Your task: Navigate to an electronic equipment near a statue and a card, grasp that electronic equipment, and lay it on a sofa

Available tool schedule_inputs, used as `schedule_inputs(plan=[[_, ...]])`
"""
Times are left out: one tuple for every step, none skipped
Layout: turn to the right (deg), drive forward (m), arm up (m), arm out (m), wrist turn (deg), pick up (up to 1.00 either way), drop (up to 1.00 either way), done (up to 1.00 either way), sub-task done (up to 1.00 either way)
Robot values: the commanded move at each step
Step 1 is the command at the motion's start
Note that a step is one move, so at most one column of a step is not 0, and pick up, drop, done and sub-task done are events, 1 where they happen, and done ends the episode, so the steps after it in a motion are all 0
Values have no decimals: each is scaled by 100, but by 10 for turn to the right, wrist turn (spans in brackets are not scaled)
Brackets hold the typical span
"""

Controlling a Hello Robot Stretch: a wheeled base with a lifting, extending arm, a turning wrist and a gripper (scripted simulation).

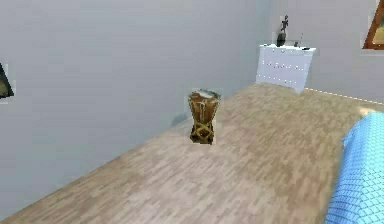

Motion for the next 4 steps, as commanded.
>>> schedule_inputs(plan=[[-30, 0, 0, 0, 0, 0, 0, 0, 0], [0, 60, 0, 0, 0, 0, 0, 0, 0], [330, 0, 0, 0, 0, 0, 0, 0, 0], [0, 100, 0, 0, 0, 0, 0, 0, 0]])
